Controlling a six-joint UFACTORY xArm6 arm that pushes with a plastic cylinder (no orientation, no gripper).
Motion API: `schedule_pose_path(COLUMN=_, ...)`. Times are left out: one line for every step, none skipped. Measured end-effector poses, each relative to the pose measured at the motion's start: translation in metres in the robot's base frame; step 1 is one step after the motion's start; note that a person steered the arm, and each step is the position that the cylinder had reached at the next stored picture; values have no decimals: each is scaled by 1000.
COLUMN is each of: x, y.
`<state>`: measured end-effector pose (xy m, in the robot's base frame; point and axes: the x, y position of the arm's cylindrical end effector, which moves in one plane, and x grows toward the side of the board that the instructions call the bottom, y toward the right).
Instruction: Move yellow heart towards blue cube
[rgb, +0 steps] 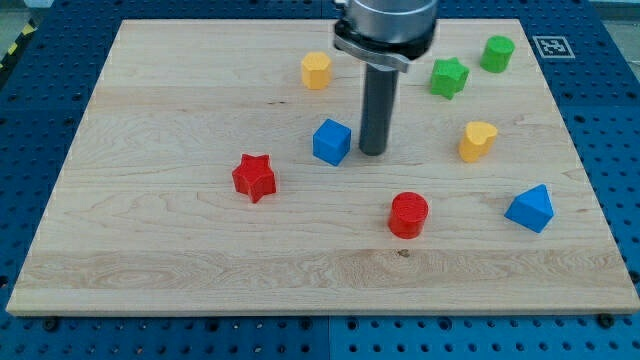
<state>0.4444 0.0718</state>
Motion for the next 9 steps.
schedule_pose_path(x=36, y=64)
schedule_pose_path(x=38, y=71)
schedule_pose_path(x=29, y=81)
schedule_pose_path(x=16, y=107)
schedule_pose_path(x=16, y=109)
schedule_pose_path(x=16, y=158)
schedule_pose_path(x=11, y=168)
schedule_pose_path(x=-7, y=151)
schedule_pose_path(x=-8, y=148)
